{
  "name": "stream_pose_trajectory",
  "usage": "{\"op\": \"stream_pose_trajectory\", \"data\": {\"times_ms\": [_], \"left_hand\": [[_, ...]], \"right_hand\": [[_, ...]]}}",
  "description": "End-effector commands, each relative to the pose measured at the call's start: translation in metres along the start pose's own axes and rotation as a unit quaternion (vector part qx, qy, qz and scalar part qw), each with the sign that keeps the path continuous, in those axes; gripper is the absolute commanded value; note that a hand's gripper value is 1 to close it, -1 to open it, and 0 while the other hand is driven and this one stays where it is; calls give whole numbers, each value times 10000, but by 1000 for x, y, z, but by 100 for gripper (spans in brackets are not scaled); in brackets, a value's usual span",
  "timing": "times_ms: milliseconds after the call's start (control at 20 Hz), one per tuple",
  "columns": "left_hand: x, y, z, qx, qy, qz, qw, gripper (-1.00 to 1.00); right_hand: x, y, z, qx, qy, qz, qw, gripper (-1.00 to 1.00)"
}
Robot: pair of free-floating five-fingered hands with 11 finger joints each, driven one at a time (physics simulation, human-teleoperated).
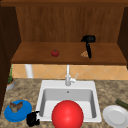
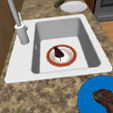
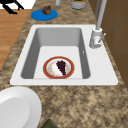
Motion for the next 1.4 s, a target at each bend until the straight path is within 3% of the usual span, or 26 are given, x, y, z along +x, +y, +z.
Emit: {"op": "stream_pose_trajectory", "data": {"times_ms": [0,400,600,850,1000,1350], "left_hand": [[0,0,0,0,0,0,10000,0],[0,0,0,0,0,0,10000,0],[0,0,0,0,0,0,10000,0],[0,0,0,0,0,0,10000,0],[0,0,0,0,0,0,10000,0],[0,0,0,0,0,0,10000,0]], "right_hand": [[-7,1,-25,390,89,231,9989,-100],[-12,11,-92,621,138,287,9976,-100],[-21,26,-126,742,65,89,9972,-100],[-39,53,-156,800,-151,52,9967,-100],[-36,73,-173,745,-68,32,9972,-100],[-25,114,-216,732,71,346,9967,-100]]}}
